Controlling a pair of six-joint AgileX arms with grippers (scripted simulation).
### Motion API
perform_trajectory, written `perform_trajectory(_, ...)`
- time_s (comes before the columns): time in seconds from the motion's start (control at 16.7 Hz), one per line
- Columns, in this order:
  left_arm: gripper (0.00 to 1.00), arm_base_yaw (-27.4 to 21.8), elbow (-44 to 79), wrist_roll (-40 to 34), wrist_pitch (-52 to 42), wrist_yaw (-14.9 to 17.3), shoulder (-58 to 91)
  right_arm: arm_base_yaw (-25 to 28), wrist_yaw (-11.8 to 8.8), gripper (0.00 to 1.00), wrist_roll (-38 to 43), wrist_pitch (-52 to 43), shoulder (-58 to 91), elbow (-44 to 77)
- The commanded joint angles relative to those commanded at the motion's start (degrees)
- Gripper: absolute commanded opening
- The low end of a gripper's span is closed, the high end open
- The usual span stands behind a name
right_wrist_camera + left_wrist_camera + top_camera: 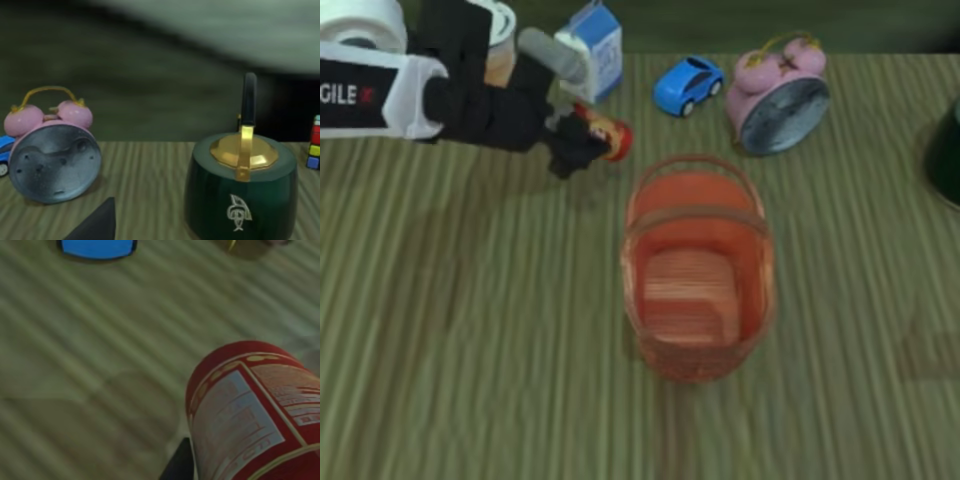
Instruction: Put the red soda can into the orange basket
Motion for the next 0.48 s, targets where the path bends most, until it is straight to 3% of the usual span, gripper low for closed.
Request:
perform_trajectory(0.3, 0.00, -2.5, -7.2, -10.4, 28.0, 19.2, -2.9, 0.0, 0.0, 1.00, 0.0, 0.0, 0.0, 0.0)
perform_trajectory(0.48, 0.00, -3.7, -10.3, -15.0, 41.1, 28.6, -5.2, 0.0, 0.0, 1.00, 0.0, 0.0, 0.0, 0.0)
